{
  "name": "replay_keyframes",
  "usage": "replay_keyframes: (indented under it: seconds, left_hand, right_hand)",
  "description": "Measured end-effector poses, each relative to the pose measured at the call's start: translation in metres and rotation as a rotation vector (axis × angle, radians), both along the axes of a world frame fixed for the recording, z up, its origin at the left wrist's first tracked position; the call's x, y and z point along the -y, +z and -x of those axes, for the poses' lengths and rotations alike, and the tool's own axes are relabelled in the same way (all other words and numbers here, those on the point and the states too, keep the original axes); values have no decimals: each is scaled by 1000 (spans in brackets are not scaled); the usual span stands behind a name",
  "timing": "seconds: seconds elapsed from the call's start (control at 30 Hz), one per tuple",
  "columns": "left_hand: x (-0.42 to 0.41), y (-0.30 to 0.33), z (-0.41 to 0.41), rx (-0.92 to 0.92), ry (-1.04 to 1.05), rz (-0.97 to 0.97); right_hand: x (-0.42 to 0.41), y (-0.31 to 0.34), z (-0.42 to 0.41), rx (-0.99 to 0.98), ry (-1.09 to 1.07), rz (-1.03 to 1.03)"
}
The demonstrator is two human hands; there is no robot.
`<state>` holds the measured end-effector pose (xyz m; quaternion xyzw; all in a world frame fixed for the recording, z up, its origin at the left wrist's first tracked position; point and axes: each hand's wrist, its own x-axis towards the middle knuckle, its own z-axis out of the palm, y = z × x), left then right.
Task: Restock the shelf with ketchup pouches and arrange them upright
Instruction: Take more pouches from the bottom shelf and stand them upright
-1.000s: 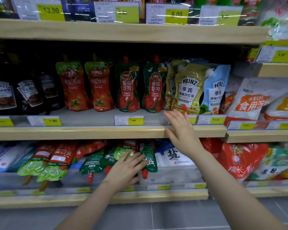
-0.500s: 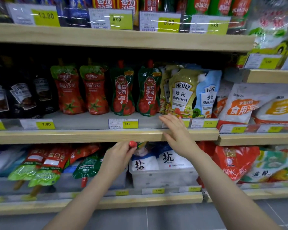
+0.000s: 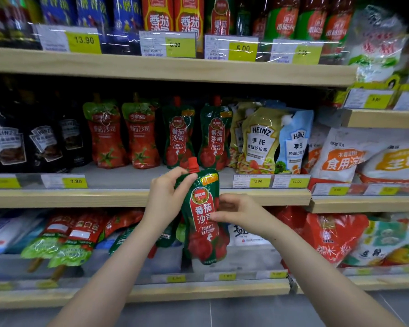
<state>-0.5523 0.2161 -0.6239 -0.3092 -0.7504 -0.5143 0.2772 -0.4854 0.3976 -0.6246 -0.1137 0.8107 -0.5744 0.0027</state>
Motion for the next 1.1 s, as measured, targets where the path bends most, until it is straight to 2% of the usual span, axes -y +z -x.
replay_keyframes:
  seconds: [0.13,0.2,0.37,0.43,0.67,0.77,0.9,1.03,1.1]
  left_hand:
    - [-1,5,3,168,-123,-222]
    - [5,3,10,283,-181,-238]
    - [8,-25,10,593,-415,137]
    - [-1,-33,3,593,-472,185]
    - [-10,-37,-5,525,-410,214]
    - [-10,-38,-6,476,-408,261]
    - [-8,-40,-4,467,-380,252]
    - [-2,-37,-3,418,-330,182]
    - [0,-28,-3,409,-326,214]
  right_hand:
    - [12,-9,4,65,-34,145]
    - [13,-9,5,64,-90,205]
    - [4,3,8,3,-207,313]
    - [4,8,8,-16,-225,327]
    - [5,18,12,-11,-283,330]
    - [0,16,15,56,-329,277]
    - [-1,15,16,160,-335,315]
    - [9,12,11,71,-261,177]
    - [13,15,9,6,-286,185]
